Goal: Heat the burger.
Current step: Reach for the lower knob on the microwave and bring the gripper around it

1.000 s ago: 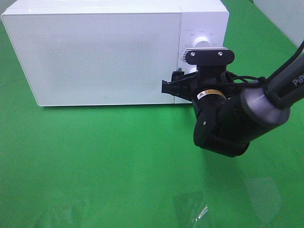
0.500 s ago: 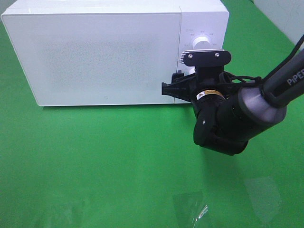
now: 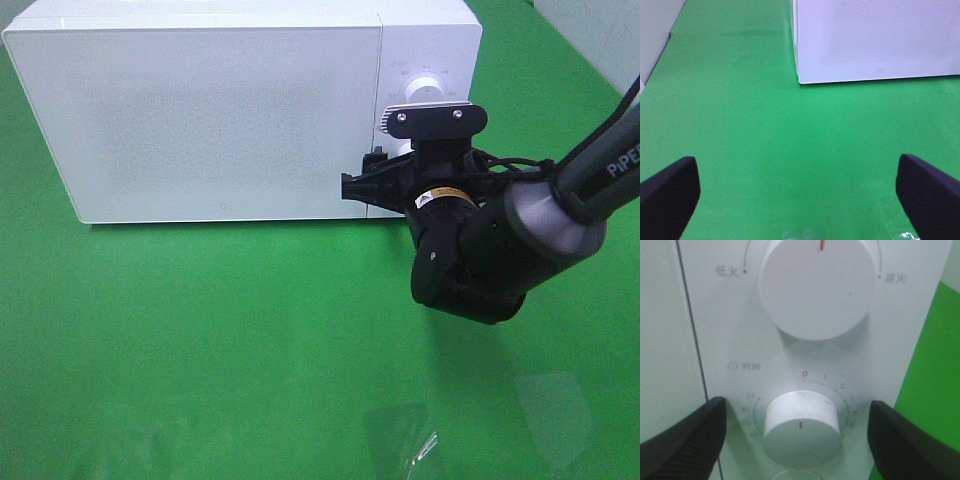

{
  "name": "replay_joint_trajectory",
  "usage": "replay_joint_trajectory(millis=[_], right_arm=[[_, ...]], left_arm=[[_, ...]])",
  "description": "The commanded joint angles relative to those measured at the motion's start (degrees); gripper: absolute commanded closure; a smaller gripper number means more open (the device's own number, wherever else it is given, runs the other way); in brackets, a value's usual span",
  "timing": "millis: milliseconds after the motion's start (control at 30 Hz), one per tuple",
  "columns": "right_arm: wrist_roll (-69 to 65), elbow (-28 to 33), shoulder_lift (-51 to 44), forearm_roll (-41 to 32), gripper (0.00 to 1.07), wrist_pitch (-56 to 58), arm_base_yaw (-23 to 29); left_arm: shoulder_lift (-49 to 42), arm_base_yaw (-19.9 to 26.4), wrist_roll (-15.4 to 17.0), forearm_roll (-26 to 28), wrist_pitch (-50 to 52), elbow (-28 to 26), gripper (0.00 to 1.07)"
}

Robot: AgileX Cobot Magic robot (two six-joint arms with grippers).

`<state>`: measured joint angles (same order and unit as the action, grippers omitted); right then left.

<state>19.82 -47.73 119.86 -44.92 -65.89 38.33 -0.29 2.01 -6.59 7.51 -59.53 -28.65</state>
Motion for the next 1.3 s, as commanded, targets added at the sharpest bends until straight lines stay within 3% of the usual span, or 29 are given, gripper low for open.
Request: replay_joint_trajectory(millis=[33, 300, 333, 367, 433, 467, 500, 600, 633, 733, 967, 1033, 1133, 1167, 1200, 1233, 1267, 1300], right_arm=[[0.63, -0.46, 0.29, 0.74, 0.31, 0.17, -0.4], [0.4, -0.63, 0.29, 0.74, 0.4, 0.06, -0.4], [0.4, -0.63, 0.29, 0.74, 0.47, 0.06, -0.4], [0.4, -0.63, 0.29, 0.74, 0.47, 0.06, -0.4], [0.4, -0.63, 0.29, 0.74, 0.69, -0.34, -0.4], [0.4, -0.63, 0.29, 0.74, 0.69, -0.34, -0.4], [0.57, -0.63, 0.29, 0.74, 0.82, -1.03, -0.4], [0.86, -0.63, 0.29, 0.74, 0.86, -1.72, -0.34], [0.97, -0.63, 0.29, 0.8, 0.95, -2.01, -0.34], [0.8, -0.63, 0.29, 2.46, 1.04, -2.41, -0.29], [-6.36, -0.63, 0.29, 4.01, 1.04, -3.95, -0.29], [-24.12, -0.63, 0.29, 4.47, 1.04, -4.35, -0.29], [-35.64, -0.63, 0.29, 5.5, 1.05, -4.18, -0.29], [-49.5, -0.63, 0.29, 6.7, 1.06, -4.18, -0.29], [-49.5, -0.63, 0.29, 6.7, 1.06, -4.18, -0.29], [-62.34, -0.63, 0.29, 8.02, 1.07, -4.18, -0.29], [-62.34, -0.63, 0.29, 8.02, 1.07, -4.18, -0.29], [-71.91, -0.63, 0.29, 9.05, 1.07, -4.18, -0.29]], left_arm=[[-1.38, 0.06, 0.29, 0.11, 0.4, 0.17, 0.07], [-1.38, 0.06, 0.29, 0.11, 0.4, 0.17, 0.07], [-1.38, 0.06, 0.29, 0.11, 0.4, 0.17, 0.07], [-1.38, 0.06, 0.29, 0.11, 0.4, 0.17, 0.07], [-1.38, 0.06, 0.29, 0.11, 0.4, 0.17, 0.07], [-1.38, 0.06, 0.29, 0.11, 0.4, 0.17, 0.07], [-1.38, 0.06, 0.29, 0.11, 0.4, 0.17, 0.07], [-1.38, 0.06, 0.29, 0.11, 0.4, 0.17, 0.07], [-1.38, 0.06, 0.29, 0.11, 0.4, 0.17, 0.07], [-1.38, 0.06, 0.29, 0.11, 0.4, 0.17, 0.07], [-1.38, 0.06, 0.29, 0.11, 0.4, 0.17, 0.07], [-1.38, 0.06, 0.29, 0.11, 0.4, 0.17, 0.07], [-1.38, 0.06, 0.29, 0.11, 0.4, 0.17, 0.07], [-1.38, 0.06, 0.29, 0.11, 0.4, 0.17, 0.07], [-1.38, 0.06, 0.29, 0.11, 0.4, 0.17, 0.07], [-1.38, 0.06, 0.29, 0.11, 0.4, 0.17, 0.07], [-1.38, 0.06, 0.29, 0.11, 0.4, 0.17, 0.07], [-1.38, 0.06, 0.29, 0.11, 0.4, 0.17, 0.07]])
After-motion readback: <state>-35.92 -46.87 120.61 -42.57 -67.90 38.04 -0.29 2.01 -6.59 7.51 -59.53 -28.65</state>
